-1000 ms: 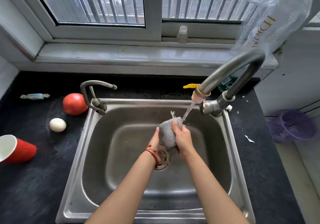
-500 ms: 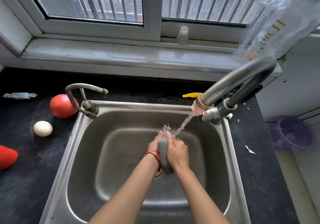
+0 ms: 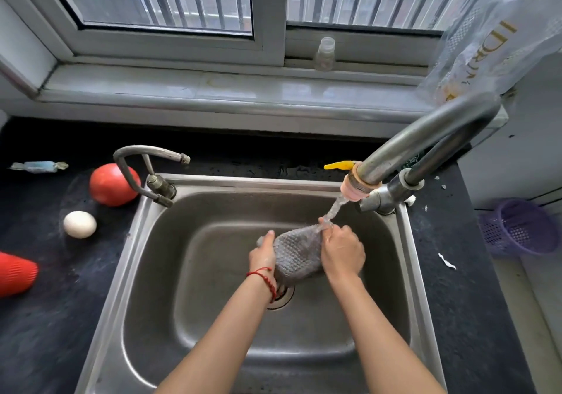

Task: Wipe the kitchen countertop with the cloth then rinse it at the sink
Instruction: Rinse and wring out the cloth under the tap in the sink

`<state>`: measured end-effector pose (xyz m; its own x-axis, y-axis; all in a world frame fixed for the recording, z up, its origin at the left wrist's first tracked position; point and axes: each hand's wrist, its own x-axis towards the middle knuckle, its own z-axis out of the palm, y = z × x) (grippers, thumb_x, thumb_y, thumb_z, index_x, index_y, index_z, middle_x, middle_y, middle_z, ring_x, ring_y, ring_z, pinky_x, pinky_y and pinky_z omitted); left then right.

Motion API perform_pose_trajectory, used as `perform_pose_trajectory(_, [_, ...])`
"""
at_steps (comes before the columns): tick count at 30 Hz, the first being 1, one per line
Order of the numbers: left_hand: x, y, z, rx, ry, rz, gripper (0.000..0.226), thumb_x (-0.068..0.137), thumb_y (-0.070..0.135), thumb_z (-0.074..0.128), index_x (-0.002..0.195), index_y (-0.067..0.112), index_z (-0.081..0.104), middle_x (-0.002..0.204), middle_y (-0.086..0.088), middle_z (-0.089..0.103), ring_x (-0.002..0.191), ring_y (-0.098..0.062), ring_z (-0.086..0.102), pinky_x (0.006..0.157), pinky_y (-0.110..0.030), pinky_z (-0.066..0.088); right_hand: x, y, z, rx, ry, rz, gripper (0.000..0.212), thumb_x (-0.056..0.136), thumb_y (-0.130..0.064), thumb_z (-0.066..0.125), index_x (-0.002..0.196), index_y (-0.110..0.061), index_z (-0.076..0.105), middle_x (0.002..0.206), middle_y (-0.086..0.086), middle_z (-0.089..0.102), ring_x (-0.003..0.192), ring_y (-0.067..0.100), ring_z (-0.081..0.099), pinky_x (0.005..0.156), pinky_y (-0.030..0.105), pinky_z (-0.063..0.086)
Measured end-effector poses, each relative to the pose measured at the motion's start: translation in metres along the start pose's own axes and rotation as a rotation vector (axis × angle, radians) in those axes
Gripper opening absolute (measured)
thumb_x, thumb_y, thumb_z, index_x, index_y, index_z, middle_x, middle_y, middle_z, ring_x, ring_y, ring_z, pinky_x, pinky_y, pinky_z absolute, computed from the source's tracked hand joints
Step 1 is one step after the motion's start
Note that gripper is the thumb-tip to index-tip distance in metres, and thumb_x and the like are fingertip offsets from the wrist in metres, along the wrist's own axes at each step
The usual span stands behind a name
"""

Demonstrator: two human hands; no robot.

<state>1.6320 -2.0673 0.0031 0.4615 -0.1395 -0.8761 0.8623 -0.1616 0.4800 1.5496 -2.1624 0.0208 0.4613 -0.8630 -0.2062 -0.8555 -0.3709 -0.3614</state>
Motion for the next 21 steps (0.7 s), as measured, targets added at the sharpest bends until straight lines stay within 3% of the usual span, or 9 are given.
perform_pose_trajectory(3, [0.008,0.000,-0.015,-0.003,0.035,0.024,0.025,0.080,0.025,0.065,0.082,0.001,0.059,0.097,-0.018,0.061,0.103,-0.036,0.063,0.096,-0.054,0.047,0.001,0.005,0.000,-0.023,0.055,-0.134,0.051,0.094,-0.046,0.035,0.092,-0.003,0.064,0.095,0.019,0.068,0.091,0.039,0.062,0.076,0.042,0.045])
perform_pose_trajectory(8, [0.023,0.000,-0.024,0.302,0.051,0.103,0.024,0.074,0.018,0.065,0.057,0.010,0.050,0.083,-0.017,0.056,0.086,-0.027,0.059,0.089,-0.056,0.050,0.006,-0.002,-0.008,0.399,-0.088,-0.162,0.042,0.081,-0.039,0.066,0.072,0.002,0.064,0.072,0.019,0.068,0.073,0.036,0.060,0.065,0.043,0.045])
perform_pose_trajectory(10, [0.021,0.005,-0.024,0.528,0.018,0.177,0.010,0.070,0.016,0.064,0.072,0.008,0.061,0.089,-0.020,0.058,0.087,-0.026,0.059,0.087,-0.048,0.053,0.011,-0.004,-0.015,0.492,-0.211,-0.150,0.040,0.076,-0.036,0.071,0.072,0.003,0.066,0.066,0.015,0.065,0.066,0.030,0.056,0.062,0.037,0.044])
perform_pose_trajectory(12, [0.015,0.014,-0.023,0.719,-0.027,0.330,0.038,0.076,-0.001,0.056,0.113,0.006,0.059,0.119,-0.017,0.058,0.114,-0.028,0.055,0.095,-0.035,0.045,0.014,-0.006,-0.024,0.528,-0.403,-0.166,0.038,0.073,-0.033,0.074,0.072,0.003,0.066,0.063,0.008,0.059,0.062,0.019,0.050,0.059,0.031,0.039])
perform_pose_trajectory(13, [0.009,0.020,-0.020,0.768,-0.100,0.457,0.050,0.076,-0.010,0.048,0.123,0.008,0.054,0.128,-0.011,0.055,0.123,-0.025,0.049,0.101,-0.030,0.040,0.013,-0.007,-0.029,0.539,-0.505,-0.186,0.031,0.072,-0.031,0.075,0.072,-0.002,0.068,0.064,0.005,0.060,0.063,0.015,0.053,0.059,0.028,0.040])
perform_pose_trajectory(15, [-0.006,0.031,-0.013,0.764,-0.382,0.615,0.062,0.073,-0.021,0.041,0.124,0.013,0.054,0.122,-0.003,0.055,0.122,-0.019,0.050,0.099,-0.023,0.040,0.011,-0.008,-0.037,0.558,-0.669,-0.236,0.007,0.073,-0.025,0.075,0.075,-0.018,0.072,0.071,-0.001,0.067,0.069,0.011,0.061,0.064,0.027,0.047])
perform_pose_trajectory(17, [-0.016,0.038,-0.007,0.743,-0.643,0.590,0.060,0.075,-0.023,0.044,0.120,0.014,0.055,0.110,-0.004,0.059,0.097,-0.005,0.063,0.081,-0.014,0.049,0.012,-0.007,-0.042,0.561,-0.733,-0.290,0.009,0.072,-0.024,0.075,0.080,-0.024,0.074,0.082,0.004,0.072,0.081,0.017,0.067,0.076,0.031,0.052])
perform_pose_trajectory(19, [-0.017,0.043,-0.005,0.796,-0.746,0.592,0.057,0.077,-0.023,0.045,0.122,0.011,0.055,0.104,0.000,0.062,0.082,0.010,0.064,0.071,-0.010,0.051,0.015,-0.005,-0.048,0.502,-0.742,-0.331,0.015,0.068,-0.028,0.074,0.083,-0.027,0.074,0.093,0.011,0.072,0.094,0.025,0.066,0.087,0.038,0.052])
perform_pose_trajectory(21, [-0.016,0.045,-0.005,0.851,-0.811,0.617,0.063,0.076,-0.022,0.044,0.123,0.018,0.053,0.107,0.001,0.063,0.091,0.011,0.063,0.082,-0.016,0.053,0.015,-0.003,-0.054,0.460,-0.697,-0.353,0.014,0.071,-0.024,0.072,0.083,-0.030,0.073,0.094,0.008,0.072,0.096,0.022,0.064,0.088,0.036,0.051])
